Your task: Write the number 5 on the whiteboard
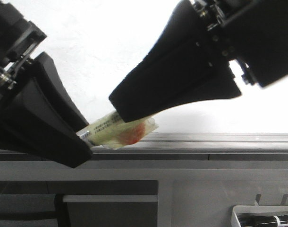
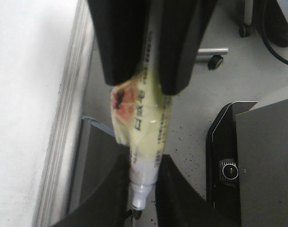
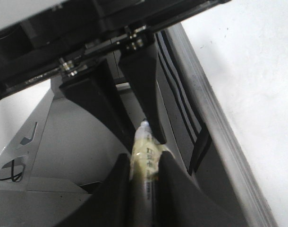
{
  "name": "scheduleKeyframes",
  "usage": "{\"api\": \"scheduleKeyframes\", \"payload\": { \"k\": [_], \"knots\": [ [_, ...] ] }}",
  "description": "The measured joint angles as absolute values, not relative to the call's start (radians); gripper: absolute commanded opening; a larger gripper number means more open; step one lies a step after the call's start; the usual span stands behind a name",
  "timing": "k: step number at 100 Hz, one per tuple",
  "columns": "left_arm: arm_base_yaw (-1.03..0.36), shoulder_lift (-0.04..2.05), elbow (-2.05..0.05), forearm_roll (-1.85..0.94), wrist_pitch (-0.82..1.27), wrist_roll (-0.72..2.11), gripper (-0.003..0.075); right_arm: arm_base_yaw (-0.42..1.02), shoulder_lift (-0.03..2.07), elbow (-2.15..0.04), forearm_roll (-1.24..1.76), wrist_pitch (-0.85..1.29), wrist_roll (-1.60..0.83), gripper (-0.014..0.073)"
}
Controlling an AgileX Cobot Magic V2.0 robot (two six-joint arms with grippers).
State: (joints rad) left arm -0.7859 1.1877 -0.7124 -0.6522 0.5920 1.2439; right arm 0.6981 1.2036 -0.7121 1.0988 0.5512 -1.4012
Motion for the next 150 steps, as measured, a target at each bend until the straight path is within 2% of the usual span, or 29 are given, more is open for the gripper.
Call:
{"api": "scheduleKeyframes", "payload": {
  "k": [15, 22, 32, 42, 47, 51, 62, 79, 109, 125, 150],
  "knots": [
    [-0.786, 1.188, -0.712, -0.652, 0.587, 1.237, -0.0016, 0.698, 1.204, -0.712, 1.099, 0.544, -1.404, -0.0058],
    [-0.786, 1.188, -0.712, -0.652, 0.576, 1.217, 0.0033, 0.698, 1.204, -0.712, 1.099, 0.537, -1.404, -0.0058],
    [-0.786, 1.188, -0.712, -0.655, 0.568, 1.19, 0.0213, 0.698, 1.204, -0.712, 1.099, 0.531, -1.404, -0.0057],
    [-0.788, 1.182, -0.722, -0.7, 0.537, 1.165, 0.0453, 0.698, 1.201, -0.712, 1.099, 0.522, -1.404, -0.0057],
    [-0.79, 1.17, -0.727, -0.717, 0.516, 1.153, 0.0524, 0.698, 1.191, -0.708, 1.095, 0.517, -1.404, -0.0057],
    [-0.79, 1.156, -0.729, -0.725, 0.494, 1.142, 0.0545, 0.698, 1.175, -0.708, 1.092, 0.509, -1.404, -0.0057],
    [-0.79, 1.103, -0.731, -0.739, 0.44, 1.118, 0.0534, 0.702, 1.104, -0.704, 1.092, 0.473, -1.394, -0.0057],
    [-0.746, 0.948, -0.731, -0.745, 0.355, 1.065, 0.0465, 0.704, 0.997, -0.688, 1.092, 0.401, -1.349, -0.0056],
    [-0.561, 0.638, -0.629, -0.752, 0.301, 0.93, 0.032, 0.704, 0.851, -0.549, 1.057, 0.319, -1.209, -0.0036],
    [-0.49, 0.516, -0.507, -0.76, 0.308, 0.874, 0.0258, 0.704, 0.827, -0.556, 0.905, 0.317, -1.026, -0.0036],
    [-0.476, 0.466, -0.432, -0.794, 0.309, 0.861, 0.024, 0.704, 0.946, -0.705, 0.476, 0.393, -0.763, -0.0036]
  ]
}}
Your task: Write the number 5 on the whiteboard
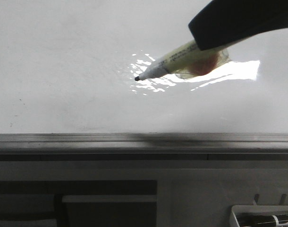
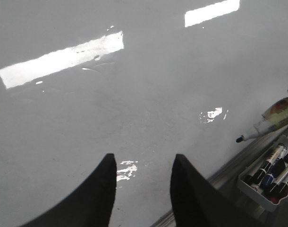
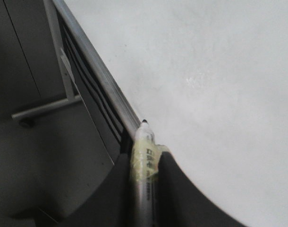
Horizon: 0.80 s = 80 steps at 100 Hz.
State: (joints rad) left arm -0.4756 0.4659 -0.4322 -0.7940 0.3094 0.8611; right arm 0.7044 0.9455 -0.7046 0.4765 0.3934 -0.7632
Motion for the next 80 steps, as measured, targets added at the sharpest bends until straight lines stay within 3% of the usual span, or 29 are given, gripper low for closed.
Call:
{"api": "scheduleKeyframes", "payload": {
  "k": [23, 59, 80],
  "knots": [
    [-0.476, 0.466, -0.433, -0.818, 0.309, 0.859, 0.024, 0.704, 1.012, -0.922, -0.031, 0.621, -0.373, -0.0037],
    [-0.476, 0.466, -0.433, -0.83, 0.309, 0.859, 0.024, 0.744, 0.896, -0.989, -0.138, 0.737, -0.059, -0.0036],
    [-0.476, 0.466, -0.433, -0.831, 0.309, 0.859, 0.024, 0.746, 0.826, -0.92, -0.146, 0.741, 0.045, -0.0037]
  ]
}}
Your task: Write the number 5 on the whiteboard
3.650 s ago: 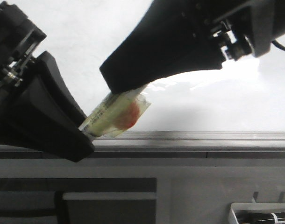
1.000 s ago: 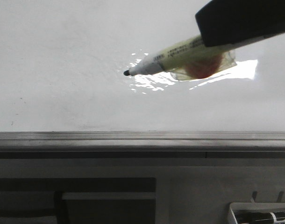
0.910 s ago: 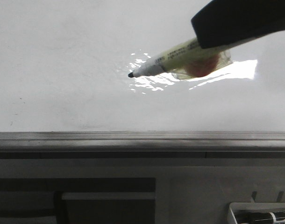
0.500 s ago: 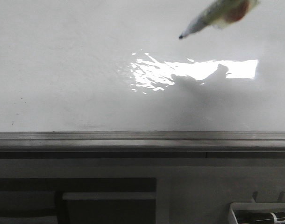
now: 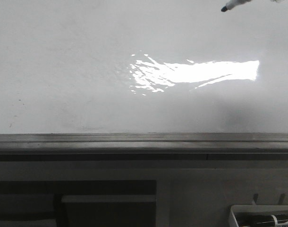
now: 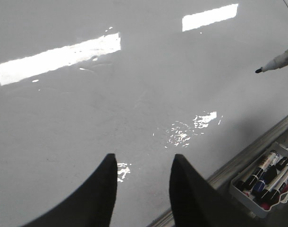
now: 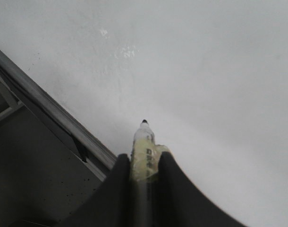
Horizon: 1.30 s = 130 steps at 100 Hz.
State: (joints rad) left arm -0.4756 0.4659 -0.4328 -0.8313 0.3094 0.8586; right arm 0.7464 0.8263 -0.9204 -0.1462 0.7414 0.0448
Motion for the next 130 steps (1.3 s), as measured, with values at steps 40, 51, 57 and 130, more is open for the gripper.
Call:
{"api": "scheduleKeyframes", "payload": {
  "k": [40, 51, 57, 130],
  "knots": [
    [-0.476, 0.489, -0.433, -0.84, 0.307, 0.859, 0.024, 0.746, 0.911, -0.848, -0.114, 0.44, 0.072, -0.0041],
    [-0.476, 0.491, -0.433, -0.844, 0.307, 0.859, 0.024, 0.746, 0.973, -0.848, -0.103, 0.441, 0.072, -0.0041],
    [-0.476, 0.491, -0.433, -0.847, 0.307, 0.859, 0.024, 0.746, 1.004, -0.848, -0.092, 0.441, 0.072, -0.0041],
    [-0.476, 0.491, -0.433, -0.849, 0.306, 0.859, 0.024, 0.715, 1.137, -0.848, -0.079, 0.292, 0.075, -0.0041]
  ]
}}
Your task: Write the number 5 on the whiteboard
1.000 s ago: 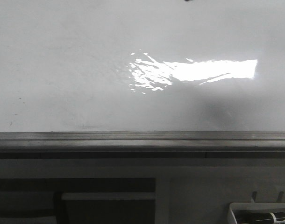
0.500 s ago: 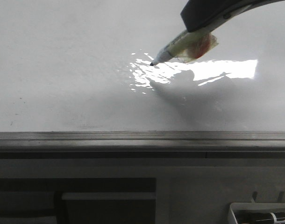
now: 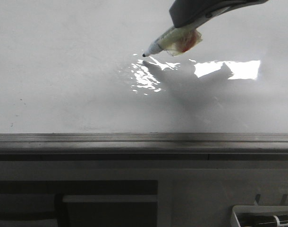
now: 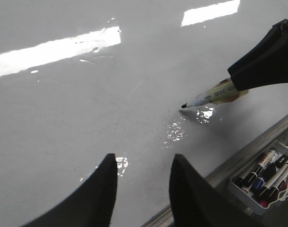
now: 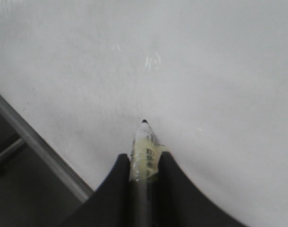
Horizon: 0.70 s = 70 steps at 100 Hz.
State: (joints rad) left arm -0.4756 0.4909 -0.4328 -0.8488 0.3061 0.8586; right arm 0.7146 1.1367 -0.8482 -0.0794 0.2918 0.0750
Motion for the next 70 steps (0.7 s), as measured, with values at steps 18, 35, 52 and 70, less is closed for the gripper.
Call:
{"api": "scheduleKeyframes", "payload": {
  "k": [18, 35, 52, 70],
  "knots": [
    [-0.476, 0.491, -0.433, -0.851, 0.306, 0.859, 0.024, 0.705, 1.148, -0.848, -0.079, 0.277, 0.075, -0.0041],
    [-0.476, 0.491, -0.433, -0.851, 0.306, 0.859, 0.024, 0.701, 1.167, -0.848, -0.079, 0.279, 0.075, -0.0041],
    [-0.476, 0.491, -0.433, -0.853, 0.306, 0.859, 0.024, 0.701, 1.189, -0.852, -0.073, 0.294, 0.075, -0.0041],
    [-0.476, 0.491, -0.433, -0.854, 0.306, 0.859, 0.024, 0.705, 1.194, -0.852, -0.052, 0.32, 0.075, -0.0041]
  ]
}}
